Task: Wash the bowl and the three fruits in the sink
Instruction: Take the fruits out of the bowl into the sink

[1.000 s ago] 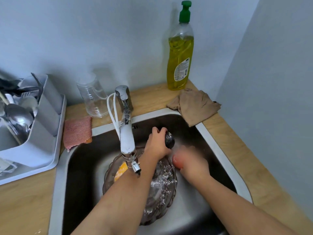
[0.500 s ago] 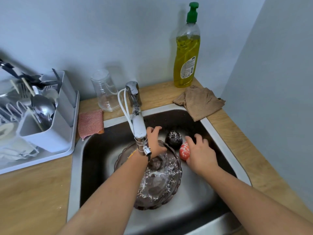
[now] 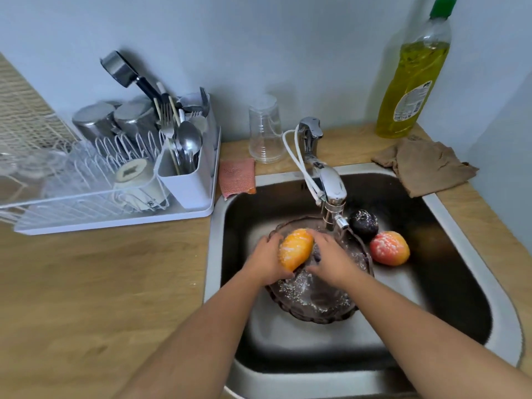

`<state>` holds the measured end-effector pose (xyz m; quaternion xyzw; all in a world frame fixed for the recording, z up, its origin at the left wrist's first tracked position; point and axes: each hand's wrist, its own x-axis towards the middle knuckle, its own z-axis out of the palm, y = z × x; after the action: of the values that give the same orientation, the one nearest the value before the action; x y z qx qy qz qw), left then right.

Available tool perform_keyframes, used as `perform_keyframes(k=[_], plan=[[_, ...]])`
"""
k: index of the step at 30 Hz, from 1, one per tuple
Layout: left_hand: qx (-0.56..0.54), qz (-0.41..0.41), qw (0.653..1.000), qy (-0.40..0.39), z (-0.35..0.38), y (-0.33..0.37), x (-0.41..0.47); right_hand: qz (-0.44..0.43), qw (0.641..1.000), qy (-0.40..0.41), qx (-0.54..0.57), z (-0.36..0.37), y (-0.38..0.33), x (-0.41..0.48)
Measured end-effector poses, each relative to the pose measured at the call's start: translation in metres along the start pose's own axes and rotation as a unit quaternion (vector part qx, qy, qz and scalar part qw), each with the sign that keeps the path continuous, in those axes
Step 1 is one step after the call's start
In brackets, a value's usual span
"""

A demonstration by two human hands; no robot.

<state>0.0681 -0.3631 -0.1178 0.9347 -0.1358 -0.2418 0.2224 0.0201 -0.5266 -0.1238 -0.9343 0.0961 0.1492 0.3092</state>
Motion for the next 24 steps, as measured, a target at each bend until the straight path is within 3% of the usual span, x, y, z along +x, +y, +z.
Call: perform_keyframes(k=[4,8,13,19,24], plan=[[0.076,0.010,0.997,0.005,0.010,0.002,0.003,0.009,0.999,-0.029,0.033,0.007,-0.004,0.013],[0.128,0.011,0.991,0.026,0.015,0.006,0.006,0.028,0.998,-0.004,0.051,0.013,-0.003,0.021],[0.061,0.026,0.997,0.035,0.009,0.005,0.003,0.016,0.996,0.030,0.088,0.006,-0.004,0.013],[0.028,0.124,0.991,0.042,-0.002,0.035,-0.011,0.035,0.987,0.070,0.141,-0.031,0.012,-0.023],[0.006,0.187,0.982,-0.014,0.019,0.073,-0.025,0.098,0.981,0.054,0.160,-0.066,0.044,-0.069]])
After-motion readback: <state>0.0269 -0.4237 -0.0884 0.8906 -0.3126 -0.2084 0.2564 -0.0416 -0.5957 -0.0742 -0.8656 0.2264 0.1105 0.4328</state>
